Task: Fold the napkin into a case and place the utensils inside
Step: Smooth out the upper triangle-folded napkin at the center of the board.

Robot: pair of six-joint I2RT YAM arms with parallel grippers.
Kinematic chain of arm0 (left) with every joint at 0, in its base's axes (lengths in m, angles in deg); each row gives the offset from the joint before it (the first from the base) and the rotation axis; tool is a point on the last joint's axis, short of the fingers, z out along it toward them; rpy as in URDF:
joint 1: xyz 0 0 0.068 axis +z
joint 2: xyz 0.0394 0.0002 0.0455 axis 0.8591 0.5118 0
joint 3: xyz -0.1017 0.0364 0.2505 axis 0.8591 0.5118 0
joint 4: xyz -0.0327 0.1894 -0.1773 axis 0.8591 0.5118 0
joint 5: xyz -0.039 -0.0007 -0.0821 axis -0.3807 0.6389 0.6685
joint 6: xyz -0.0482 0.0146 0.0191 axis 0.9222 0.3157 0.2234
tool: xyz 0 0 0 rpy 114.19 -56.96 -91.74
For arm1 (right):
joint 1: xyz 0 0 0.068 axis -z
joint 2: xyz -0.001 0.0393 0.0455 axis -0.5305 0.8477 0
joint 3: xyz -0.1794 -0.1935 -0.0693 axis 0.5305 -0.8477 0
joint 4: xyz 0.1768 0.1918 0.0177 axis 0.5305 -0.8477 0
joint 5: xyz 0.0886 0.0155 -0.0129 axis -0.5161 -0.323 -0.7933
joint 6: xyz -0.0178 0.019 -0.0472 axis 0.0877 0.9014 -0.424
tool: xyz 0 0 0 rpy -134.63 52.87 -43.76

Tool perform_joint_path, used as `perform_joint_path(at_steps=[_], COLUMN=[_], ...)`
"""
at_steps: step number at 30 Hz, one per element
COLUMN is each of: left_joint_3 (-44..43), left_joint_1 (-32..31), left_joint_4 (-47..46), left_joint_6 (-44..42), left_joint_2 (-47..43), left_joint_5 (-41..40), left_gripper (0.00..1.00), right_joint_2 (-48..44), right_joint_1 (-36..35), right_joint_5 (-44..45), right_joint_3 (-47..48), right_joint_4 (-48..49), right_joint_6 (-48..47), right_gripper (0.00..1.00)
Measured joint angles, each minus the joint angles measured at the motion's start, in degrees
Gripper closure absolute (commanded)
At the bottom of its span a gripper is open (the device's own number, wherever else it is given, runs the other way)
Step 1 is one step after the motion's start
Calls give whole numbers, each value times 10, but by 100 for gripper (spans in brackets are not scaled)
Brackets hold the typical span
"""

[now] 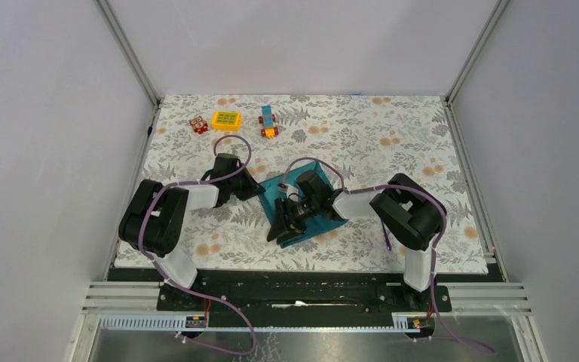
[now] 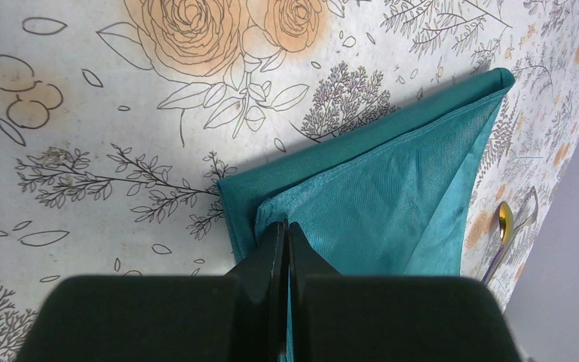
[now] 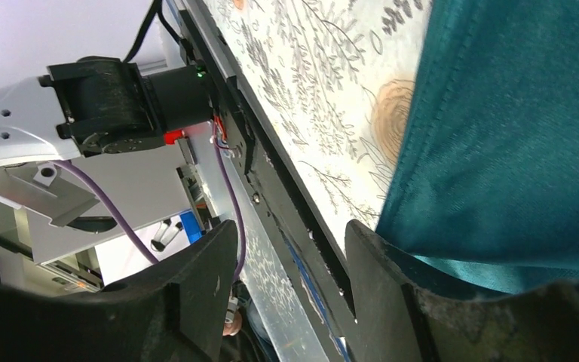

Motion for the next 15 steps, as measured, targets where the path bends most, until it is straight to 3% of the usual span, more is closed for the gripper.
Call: perform_joint_path(at_steps=[9, 15], left_joint_3=[0, 0], left_joint_1=[0, 0], left_joint_4=[0, 0], left_joint_6=[0, 0], left_joint_2=[0, 0], left_joint_5=[0, 2], left_gripper=[100, 98], right_joint_2=[22, -19], right_joint_1=[-2, -3], right_joint_5=[-14, 0], right_joint_3=[-52, -60], right_joint_4=[66, 15], right_joint_6=[16, 0], right_gripper=[39, 38])
